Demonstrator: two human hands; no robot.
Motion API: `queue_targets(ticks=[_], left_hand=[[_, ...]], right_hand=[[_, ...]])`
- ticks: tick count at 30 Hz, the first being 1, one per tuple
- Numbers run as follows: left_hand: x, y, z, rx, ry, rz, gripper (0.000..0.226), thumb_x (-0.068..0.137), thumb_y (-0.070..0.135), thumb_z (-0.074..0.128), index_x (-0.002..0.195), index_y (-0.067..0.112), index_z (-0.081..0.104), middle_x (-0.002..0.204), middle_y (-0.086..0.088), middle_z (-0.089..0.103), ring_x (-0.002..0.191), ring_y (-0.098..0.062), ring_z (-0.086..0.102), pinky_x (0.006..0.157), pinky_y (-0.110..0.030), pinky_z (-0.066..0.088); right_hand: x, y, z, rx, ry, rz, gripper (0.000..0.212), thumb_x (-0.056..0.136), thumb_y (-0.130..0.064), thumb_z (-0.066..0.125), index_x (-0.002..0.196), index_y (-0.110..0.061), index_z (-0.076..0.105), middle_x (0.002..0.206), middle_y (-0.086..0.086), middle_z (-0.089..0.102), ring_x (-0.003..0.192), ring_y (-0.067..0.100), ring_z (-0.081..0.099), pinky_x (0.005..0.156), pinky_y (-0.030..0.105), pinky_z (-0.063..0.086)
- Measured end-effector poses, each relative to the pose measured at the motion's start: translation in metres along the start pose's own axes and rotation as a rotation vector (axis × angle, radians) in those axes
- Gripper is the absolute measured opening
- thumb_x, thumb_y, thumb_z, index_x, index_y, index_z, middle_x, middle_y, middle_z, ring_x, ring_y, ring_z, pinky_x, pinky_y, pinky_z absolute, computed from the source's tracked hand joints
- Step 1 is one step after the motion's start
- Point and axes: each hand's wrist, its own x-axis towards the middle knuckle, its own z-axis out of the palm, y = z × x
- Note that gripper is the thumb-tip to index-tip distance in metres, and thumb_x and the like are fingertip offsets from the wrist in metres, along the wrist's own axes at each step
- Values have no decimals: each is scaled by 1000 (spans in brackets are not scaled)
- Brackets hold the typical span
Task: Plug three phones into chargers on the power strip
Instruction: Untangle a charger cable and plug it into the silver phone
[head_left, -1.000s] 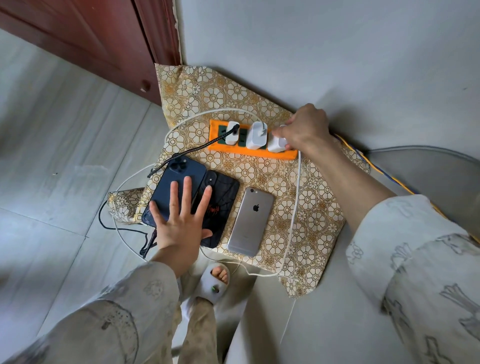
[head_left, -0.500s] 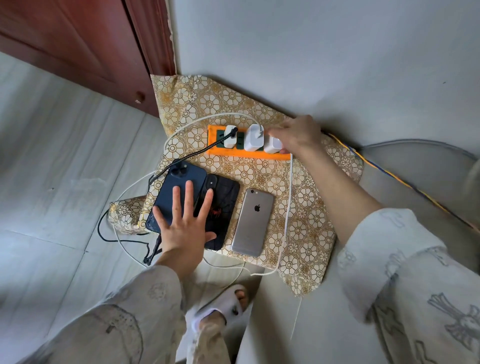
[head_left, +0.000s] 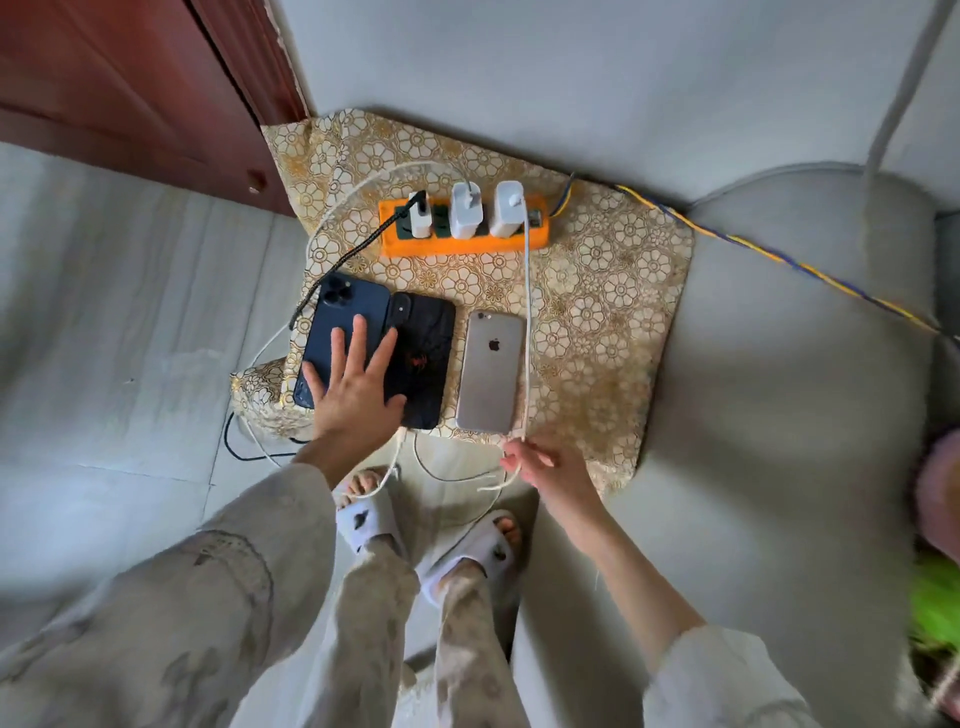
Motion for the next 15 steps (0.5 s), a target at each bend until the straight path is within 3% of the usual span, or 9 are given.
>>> queue_targets(ticks=[4,7,11,13,15], left_hand=[[-49,20,14,-176,22,8,63,87,5,46,144,16,21,155,-12,15,145,-27,6,116,-44,10],[-98,41,21,-374,-218,70,61,84,-5,42,140,16,30,146,-12,34,133,-29,34,111,-33,26],[-139,57,4,-425,-509,142,38,91,5,45,129,10,47,127,-10,56,116,-26,52,97,-22,35],[-149,61,-16,-448,-506,165,24,94,7,42,111,6,58,112,-13,66,102,-21,60,91,-24,43],[-152,66,-42,-411,-412,170,23,94,6,40,95,4,63,98,-14,71,81,-16,63,70,-15,47]], right_hand=[[-12,-19,-3,178,-80,4,16,87,-12,60,95,1,67,74,10,69,65,18,69,60,24,56],[-31,-40,-7,215,-158,-52,14,87,-10,59,95,-3,68,74,9,71,61,18,70,55,23,55],[-63,-64,-13,276,-177,-120,11,88,-11,58,87,-10,68,73,6,72,64,18,71,58,26,57],[-81,-75,-17,331,-156,-137,11,89,-12,57,87,-8,68,71,4,72,64,19,71,60,27,58],[-97,-85,-22,433,-114,-142,17,91,-14,54,92,-2,66,76,7,72,70,21,71,66,27,59]])
